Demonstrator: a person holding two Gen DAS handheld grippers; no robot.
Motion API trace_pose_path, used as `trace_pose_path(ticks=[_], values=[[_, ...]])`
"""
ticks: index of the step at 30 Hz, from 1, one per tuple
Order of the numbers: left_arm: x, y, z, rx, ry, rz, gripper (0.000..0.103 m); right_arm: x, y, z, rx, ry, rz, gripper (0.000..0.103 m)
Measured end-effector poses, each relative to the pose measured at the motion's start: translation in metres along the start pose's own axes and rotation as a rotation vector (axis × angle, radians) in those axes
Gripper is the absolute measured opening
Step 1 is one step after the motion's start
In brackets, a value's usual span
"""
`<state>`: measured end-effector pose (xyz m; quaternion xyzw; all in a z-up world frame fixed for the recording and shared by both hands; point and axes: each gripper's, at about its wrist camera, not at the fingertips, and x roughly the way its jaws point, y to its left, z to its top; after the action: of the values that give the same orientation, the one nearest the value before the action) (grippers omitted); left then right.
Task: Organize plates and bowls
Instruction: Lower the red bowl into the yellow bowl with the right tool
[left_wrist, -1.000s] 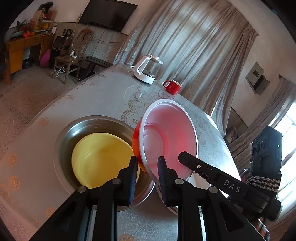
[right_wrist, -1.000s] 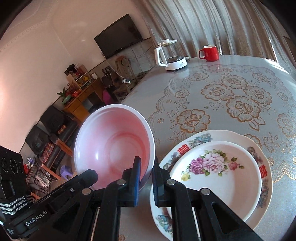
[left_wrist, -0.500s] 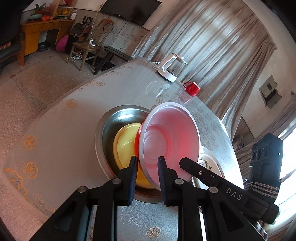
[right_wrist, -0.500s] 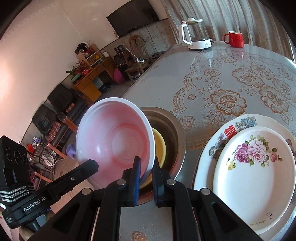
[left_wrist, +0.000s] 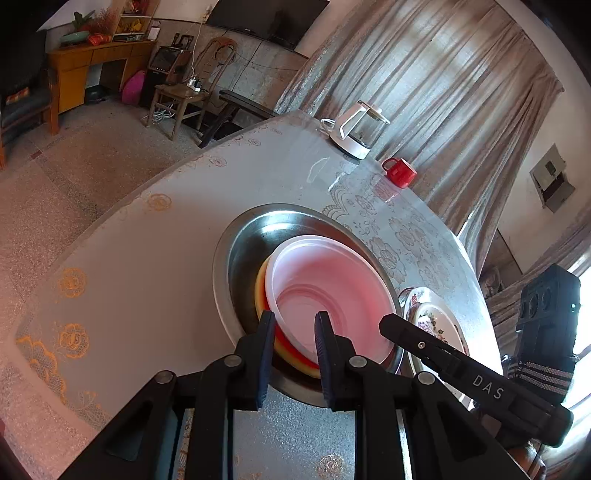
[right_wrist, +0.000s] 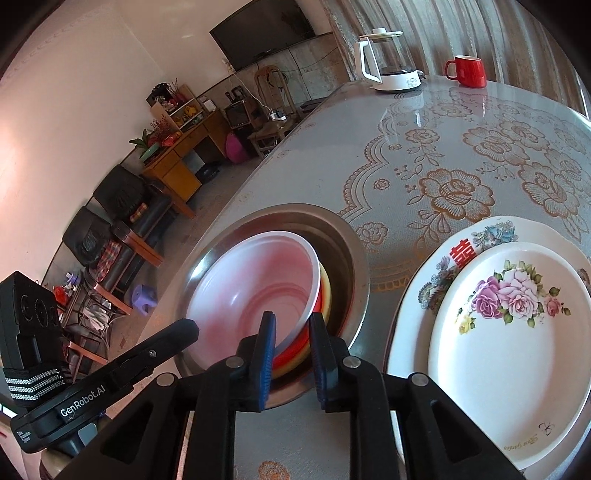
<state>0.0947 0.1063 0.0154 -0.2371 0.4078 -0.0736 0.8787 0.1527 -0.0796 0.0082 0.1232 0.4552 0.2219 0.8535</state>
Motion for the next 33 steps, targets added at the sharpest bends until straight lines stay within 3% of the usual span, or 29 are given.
trace_pose_path(ticks=[11, 20, 33], values=[[0.001, 0.002, -0.001, 0.022, -0.019, 0.04, 0.022, 0.012, 0.009, -0.001, -0.054, 0.015, -0.033, 0.017], [0.004, -0.008, -0.005, 0.118, -0.048, 0.11, 0.022, 0.012, 0.009, 0.0, -0.066, 0.016, -0.057, 0.016], [0.002, -0.01, -0.006, 0.136, -0.063, 0.122, 0.022, 0.009, 0.012, -0.004, -0.087, 0.013, -0.063, 0.02]])
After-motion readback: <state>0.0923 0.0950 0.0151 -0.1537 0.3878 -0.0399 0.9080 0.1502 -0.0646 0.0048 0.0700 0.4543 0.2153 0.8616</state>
